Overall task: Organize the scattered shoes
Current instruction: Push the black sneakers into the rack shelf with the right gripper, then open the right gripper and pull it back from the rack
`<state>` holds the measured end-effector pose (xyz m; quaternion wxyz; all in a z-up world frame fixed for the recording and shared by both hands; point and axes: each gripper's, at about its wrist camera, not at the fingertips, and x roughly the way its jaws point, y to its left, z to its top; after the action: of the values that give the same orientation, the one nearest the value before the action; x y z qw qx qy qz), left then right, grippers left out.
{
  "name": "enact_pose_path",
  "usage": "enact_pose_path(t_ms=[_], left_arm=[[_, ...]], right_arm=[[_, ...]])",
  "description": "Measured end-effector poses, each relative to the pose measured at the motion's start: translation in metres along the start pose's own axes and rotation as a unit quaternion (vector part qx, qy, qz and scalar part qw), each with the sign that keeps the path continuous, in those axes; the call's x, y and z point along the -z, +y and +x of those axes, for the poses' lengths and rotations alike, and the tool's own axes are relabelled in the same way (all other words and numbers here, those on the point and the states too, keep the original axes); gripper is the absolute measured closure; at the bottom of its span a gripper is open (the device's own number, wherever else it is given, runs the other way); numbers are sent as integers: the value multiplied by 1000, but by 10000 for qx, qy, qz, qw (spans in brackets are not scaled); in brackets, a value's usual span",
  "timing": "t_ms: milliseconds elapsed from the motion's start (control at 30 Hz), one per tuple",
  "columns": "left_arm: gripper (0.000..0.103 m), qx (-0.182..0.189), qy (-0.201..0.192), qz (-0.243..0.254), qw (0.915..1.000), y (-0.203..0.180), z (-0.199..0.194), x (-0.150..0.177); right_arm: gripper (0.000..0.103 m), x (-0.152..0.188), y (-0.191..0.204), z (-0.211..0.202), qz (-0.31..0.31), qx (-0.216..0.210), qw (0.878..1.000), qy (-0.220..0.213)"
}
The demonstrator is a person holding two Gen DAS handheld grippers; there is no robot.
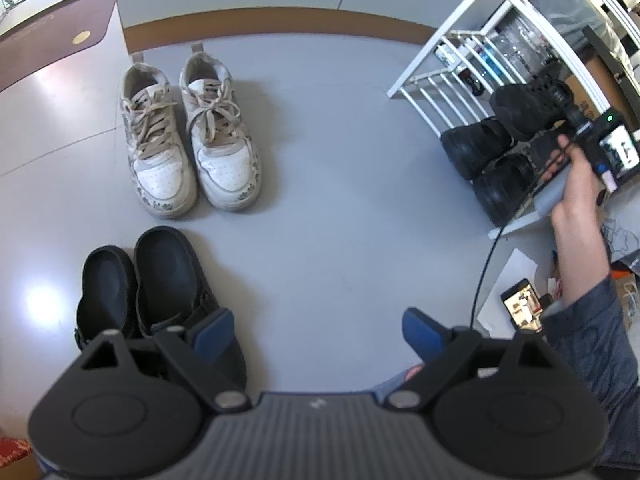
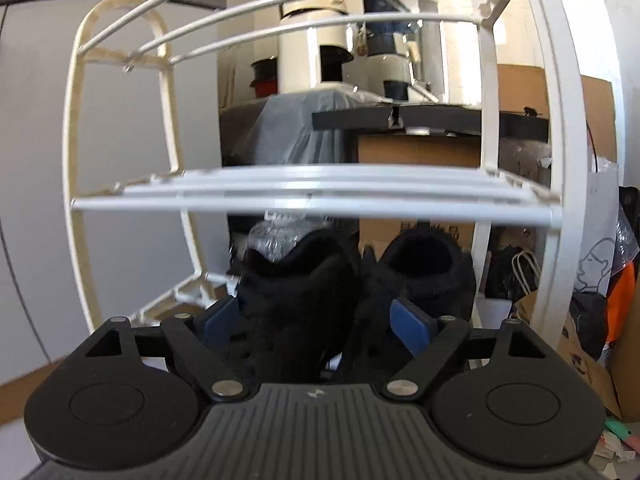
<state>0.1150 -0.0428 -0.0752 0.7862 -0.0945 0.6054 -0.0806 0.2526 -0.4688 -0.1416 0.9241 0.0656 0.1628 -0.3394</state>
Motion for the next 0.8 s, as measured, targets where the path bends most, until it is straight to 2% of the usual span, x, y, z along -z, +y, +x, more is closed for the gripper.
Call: enact_pose_path(t_ms=[167,367,633,800], left_arm=[[10,-96,-87,-46,9999,3,-3,-1],[10,-131,-88,-81,9998,4,2,-4],[10,-90,-52,-9,9999,6,5,-4],[10,-140,-23,-57,9999,14,9,-6]], right_arm=[[16,11,1,-9,-15,-138,9998,120],[16,23,-1,-23,186,-334,9981,478],[16,41,5,-49,-224,-604,9966,507],[16,52,21,-74,-450,-967,9927,563]])
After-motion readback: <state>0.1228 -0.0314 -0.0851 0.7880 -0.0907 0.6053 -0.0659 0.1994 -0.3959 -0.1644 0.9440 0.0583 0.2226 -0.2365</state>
